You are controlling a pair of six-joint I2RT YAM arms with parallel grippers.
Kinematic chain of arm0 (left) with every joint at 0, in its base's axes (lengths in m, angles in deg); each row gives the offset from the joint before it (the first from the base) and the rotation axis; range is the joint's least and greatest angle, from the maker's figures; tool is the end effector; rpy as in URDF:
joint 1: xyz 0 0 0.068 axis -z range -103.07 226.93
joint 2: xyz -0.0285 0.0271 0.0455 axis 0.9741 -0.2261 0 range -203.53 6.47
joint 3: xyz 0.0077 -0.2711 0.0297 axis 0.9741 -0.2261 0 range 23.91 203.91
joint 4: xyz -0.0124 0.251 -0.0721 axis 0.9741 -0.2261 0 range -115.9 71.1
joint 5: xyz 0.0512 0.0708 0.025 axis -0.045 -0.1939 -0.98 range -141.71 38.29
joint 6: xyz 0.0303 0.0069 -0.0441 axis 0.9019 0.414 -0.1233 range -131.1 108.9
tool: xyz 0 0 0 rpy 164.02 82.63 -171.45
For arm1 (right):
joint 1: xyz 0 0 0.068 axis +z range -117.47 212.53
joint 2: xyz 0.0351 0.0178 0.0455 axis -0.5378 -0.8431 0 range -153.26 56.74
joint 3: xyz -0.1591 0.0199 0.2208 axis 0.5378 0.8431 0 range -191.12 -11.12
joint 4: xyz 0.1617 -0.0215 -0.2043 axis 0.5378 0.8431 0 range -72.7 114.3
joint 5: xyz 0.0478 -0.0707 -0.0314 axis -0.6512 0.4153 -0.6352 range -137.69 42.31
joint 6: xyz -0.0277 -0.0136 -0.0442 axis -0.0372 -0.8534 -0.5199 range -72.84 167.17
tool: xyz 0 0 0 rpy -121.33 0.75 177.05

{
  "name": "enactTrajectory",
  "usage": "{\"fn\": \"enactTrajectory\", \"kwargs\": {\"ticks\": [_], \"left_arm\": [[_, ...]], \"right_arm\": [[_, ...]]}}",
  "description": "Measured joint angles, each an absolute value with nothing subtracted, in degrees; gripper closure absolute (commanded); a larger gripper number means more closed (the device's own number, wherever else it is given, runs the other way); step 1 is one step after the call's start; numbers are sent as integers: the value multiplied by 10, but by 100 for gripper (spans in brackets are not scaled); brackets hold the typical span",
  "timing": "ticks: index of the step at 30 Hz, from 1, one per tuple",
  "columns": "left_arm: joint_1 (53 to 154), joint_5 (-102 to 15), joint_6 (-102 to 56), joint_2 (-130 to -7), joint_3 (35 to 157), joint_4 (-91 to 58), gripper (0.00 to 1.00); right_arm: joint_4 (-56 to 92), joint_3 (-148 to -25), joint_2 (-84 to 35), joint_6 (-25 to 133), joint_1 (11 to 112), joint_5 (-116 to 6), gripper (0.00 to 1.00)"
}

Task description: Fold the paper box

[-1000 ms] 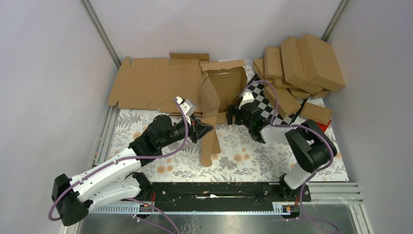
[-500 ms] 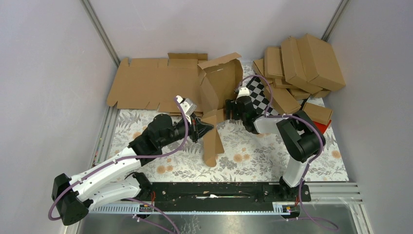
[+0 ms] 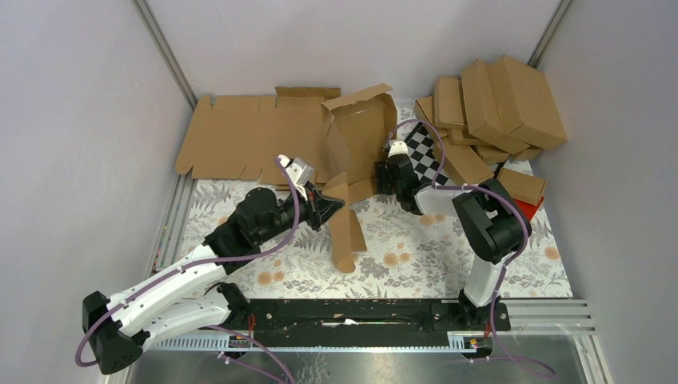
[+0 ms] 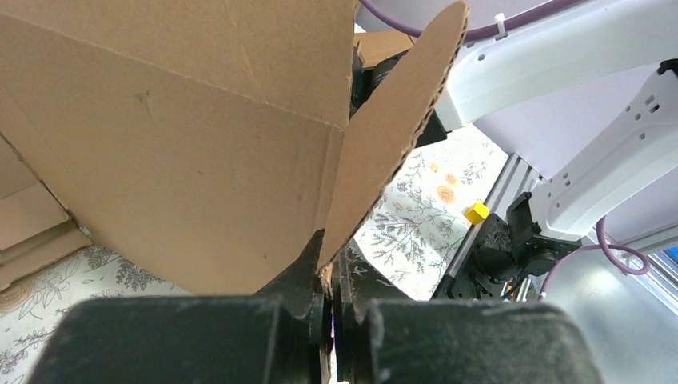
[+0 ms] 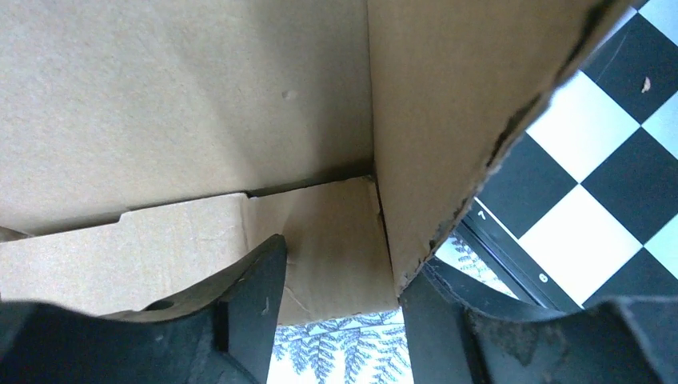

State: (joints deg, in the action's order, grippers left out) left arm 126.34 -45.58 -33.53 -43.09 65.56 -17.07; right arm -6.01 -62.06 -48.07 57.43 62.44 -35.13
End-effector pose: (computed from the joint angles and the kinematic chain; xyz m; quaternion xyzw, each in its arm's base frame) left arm 0.1327 -0.1606 0.3286 0.2080 0.7137 -0.4239 0.5173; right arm 0.3281 0.1798 0.1511 -0.0938 0.8599 0.0800 0.4954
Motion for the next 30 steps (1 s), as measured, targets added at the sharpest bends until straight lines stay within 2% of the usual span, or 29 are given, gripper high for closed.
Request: {"fn": "enactTrajectory", "kwargs": {"ticks": [9,11,16,22,30], "left_arm": [[1262,-440,-336,-411,656,-203,100],[1262,-428,-335,-411,655,-206,100],[1262,-420,-334,-402,654,-212,100],[1262,-418,-334,-399,654,-216,100],[1262,-417,-328,-411,654,-218,100]], "right_arm": [[-33,-534,-391,591,622,-355,45],[-23,-513,-373,595,622,-358,41],[-13,-503,-366,596,622,-365,20],[-20,-522,-375,588,622,-385,1],[-44,-546,-393,549,622,-414,0]]}}
